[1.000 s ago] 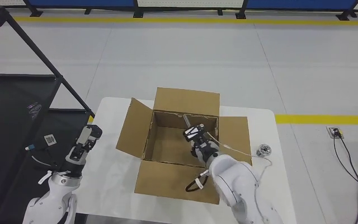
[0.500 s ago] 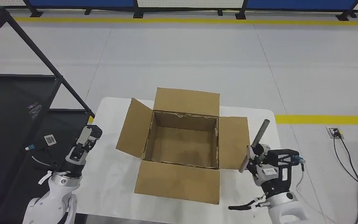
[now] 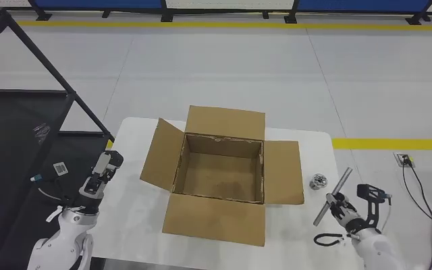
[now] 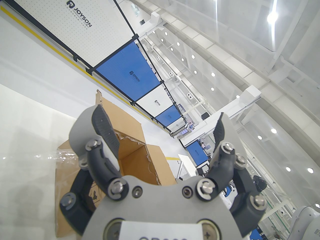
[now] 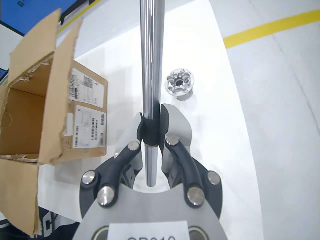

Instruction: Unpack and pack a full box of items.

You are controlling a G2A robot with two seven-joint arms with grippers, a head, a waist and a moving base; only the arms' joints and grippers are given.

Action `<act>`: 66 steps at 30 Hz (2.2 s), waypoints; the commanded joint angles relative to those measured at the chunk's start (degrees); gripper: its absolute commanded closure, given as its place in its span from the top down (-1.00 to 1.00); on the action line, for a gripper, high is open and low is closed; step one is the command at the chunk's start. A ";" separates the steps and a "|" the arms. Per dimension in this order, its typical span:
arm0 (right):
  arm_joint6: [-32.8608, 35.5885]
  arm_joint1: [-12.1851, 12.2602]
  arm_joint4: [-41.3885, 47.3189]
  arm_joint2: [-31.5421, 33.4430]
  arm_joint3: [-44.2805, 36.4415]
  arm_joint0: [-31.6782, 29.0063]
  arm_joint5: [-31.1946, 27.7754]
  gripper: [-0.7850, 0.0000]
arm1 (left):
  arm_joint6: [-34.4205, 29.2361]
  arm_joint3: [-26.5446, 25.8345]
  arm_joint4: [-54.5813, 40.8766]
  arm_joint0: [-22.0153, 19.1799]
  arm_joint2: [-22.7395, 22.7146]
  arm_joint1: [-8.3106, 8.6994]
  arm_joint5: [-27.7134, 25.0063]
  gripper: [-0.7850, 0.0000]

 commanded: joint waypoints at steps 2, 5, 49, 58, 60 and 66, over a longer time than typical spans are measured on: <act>2.30 0.70 1.39 0.90 9.89 5.99 -1.81 -1.00 | 0.00 0.00 0.00 0.00 0.00 0.00 0.00 1.00; 4.30 1.51 2.28 2.20 17.26 10.46 -4.11 -1.00 | 0.00 0.00 0.00 0.00 0.00 0.00 0.00 1.00; 7.83 6.23 0.64 -2.50 30.35 18.51 -1.88 -0.58 | 0.00 0.00 0.00 0.00 0.00 0.00 0.00 1.00; 7.88 6.90 1.07 -3.10 30.00 18.24 -1.30 -0.47 | 0.00 0.00 0.00 0.00 0.00 0.00 0.00 1.00; 7.44 7.03 1.63 -2.86 29.20 17.66 -1.10 -0.46 | 0.00 0.00 0.00 0.00 0.00 0.00 0.00 1.00; 6.29 7.34 3.27 -1.81 21.21 13.57 0.05 -0.07 | 0.00 0.00 0.00 0.00 0.00 0.00 0.00 1.00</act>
